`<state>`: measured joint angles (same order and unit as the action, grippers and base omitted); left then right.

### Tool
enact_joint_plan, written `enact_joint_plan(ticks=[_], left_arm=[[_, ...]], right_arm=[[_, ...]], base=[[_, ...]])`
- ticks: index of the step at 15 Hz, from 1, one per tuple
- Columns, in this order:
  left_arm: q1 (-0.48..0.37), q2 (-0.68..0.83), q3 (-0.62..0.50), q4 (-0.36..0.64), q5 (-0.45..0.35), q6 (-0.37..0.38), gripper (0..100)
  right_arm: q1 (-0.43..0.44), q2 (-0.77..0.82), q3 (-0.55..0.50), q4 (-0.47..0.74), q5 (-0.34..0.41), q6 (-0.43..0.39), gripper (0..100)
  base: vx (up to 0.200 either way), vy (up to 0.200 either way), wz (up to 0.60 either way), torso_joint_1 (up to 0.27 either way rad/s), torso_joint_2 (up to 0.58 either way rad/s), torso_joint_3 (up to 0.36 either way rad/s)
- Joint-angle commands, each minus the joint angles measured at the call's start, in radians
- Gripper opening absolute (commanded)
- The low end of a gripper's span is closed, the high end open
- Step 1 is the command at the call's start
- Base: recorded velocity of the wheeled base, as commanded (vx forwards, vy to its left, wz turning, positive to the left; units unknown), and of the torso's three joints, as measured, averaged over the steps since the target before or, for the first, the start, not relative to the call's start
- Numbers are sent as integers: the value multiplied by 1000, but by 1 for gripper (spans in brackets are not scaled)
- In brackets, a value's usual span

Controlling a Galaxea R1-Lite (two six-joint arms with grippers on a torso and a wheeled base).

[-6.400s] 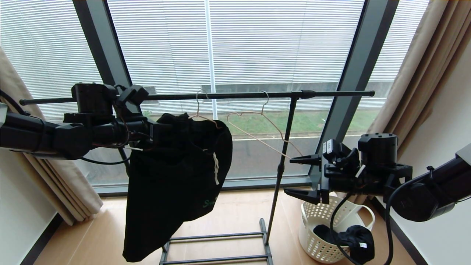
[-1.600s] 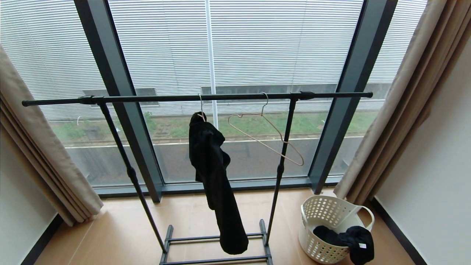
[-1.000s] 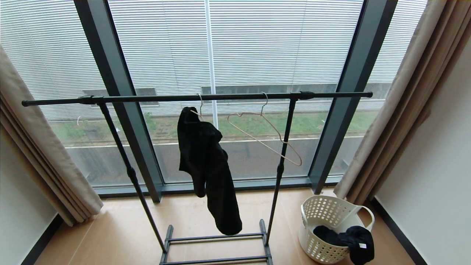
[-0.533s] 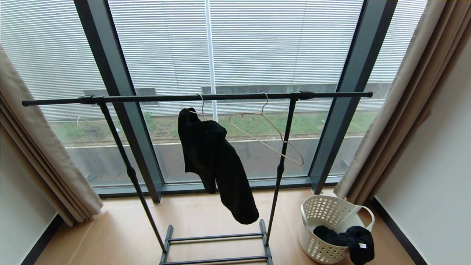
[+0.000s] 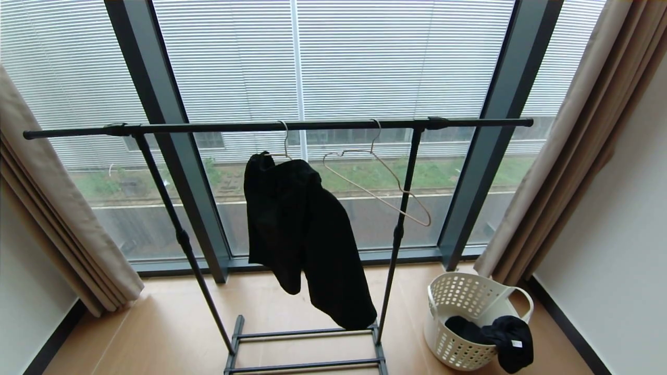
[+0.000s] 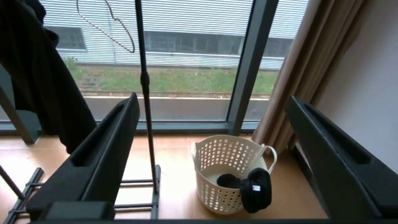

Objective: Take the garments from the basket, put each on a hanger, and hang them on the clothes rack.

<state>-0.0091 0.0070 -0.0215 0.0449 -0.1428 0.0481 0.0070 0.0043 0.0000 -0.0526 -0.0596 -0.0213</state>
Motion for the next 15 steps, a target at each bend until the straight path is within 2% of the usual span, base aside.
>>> enact_joint_plan(ticks=[1,3,4,7,10,15], left_arm=[[0,4,-2,0,0,-1,100],[0,4,-2,0,0,1,100],[0,4,-2,0,0,1,100],[0,4,0,0,0,-1,100],[0,4,-2,0,0,1,100],[0,4,0,0,0,-1,100]], right_arm=[[1,2,0,0,0,1,100],[-1,2,0,2,14,-2,100],[-1,2,0,2,57,-2,100],[1,2,0,2,60,-3,100],[-1,2,0,2,61,-3,100],[-1,2,0,2,61,-3,100]], base=[[0,0,0,-149,330,178],[0,0,0,-146,339,185],[0,0,0,-144,339,178],[0,0,0,-155,352,194],[0,0,-600,-162,357,207],[0,0,-600,-17,54,33]])
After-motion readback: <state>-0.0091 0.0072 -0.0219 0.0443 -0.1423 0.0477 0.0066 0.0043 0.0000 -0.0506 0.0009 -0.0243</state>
